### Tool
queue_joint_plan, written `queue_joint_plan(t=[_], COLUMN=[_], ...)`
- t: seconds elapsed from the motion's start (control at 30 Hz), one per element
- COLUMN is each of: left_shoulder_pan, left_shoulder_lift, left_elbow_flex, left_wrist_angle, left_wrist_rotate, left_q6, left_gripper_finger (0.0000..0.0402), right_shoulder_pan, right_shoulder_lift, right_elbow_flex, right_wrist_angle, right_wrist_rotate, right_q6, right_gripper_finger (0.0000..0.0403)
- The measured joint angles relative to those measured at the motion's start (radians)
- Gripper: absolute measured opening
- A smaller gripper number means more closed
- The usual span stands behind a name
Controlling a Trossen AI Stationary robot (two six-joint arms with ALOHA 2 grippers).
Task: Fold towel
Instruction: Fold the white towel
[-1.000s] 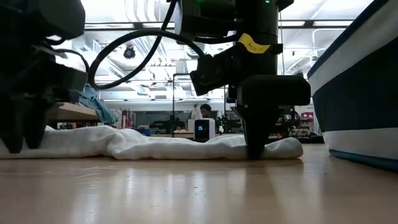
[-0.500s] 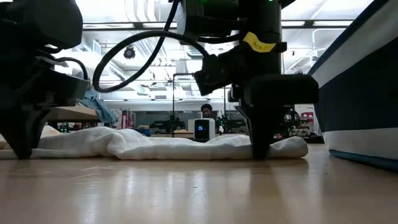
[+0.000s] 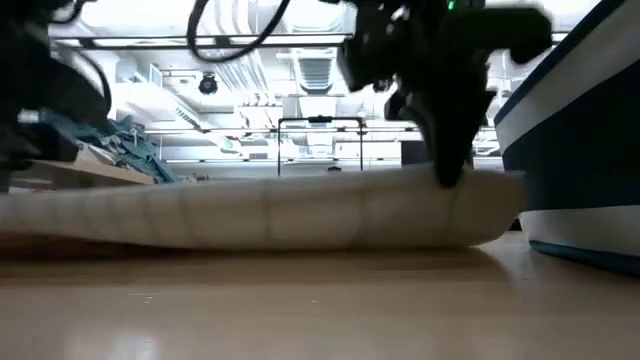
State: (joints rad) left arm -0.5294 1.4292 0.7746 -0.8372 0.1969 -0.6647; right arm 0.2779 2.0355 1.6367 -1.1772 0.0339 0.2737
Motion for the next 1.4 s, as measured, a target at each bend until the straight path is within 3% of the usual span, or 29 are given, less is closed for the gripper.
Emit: queue_joint_plan(t=[0.23,0.43,0.63,1.03,1.2,1.4], left_shoulder_pan=[-0.007,0.001,0.071,0.395,0.550,0.730], left_shoulder_lift=[-0.046,-0.058,-0.065,-0.067,-0.066,-0.065], left_elbow_flex=[0.157,0.310,0.392,0.330,0.290,0.210], left_wrist_angle=[-0.051,-0.335,-0.538,-0.533,-0.480,-0.258], left_wrist_rotate=[0.019,-0.157,-0.368,-0.757,-0.780,-0.782], left_q6=[-0.001,0.000,0.028,0.297,0.458,0.665], left_gripper_finger=[0.0000,0.0000,0.0000,0.0000,0.0000,0.0000], right_shoulder_pan=[0.006,0.004,-0.027,-0.182,-0.284,-0.394], right_shoulder_lift=[-0.075,-0.146,-0.200,-0.212,-0.203,-0.202], right_elbow_flex=[-0.003,-0.003,0.000,0.001,0.001,-0.002], right_wrist_angle=[-0.068,-0.109,-0.138,-0.163,-0.127,-0.058], right_wrist_rotate=[-0.044,-0.024,0.083,0.306,0.386,0.386], right_q6=[-0.012,-0.009,0.000,-0.068,-0.077,-0.149], right_gripper_finger=[0.0000,0.0000,0.0000,0.0000,0.0000,0.0000])
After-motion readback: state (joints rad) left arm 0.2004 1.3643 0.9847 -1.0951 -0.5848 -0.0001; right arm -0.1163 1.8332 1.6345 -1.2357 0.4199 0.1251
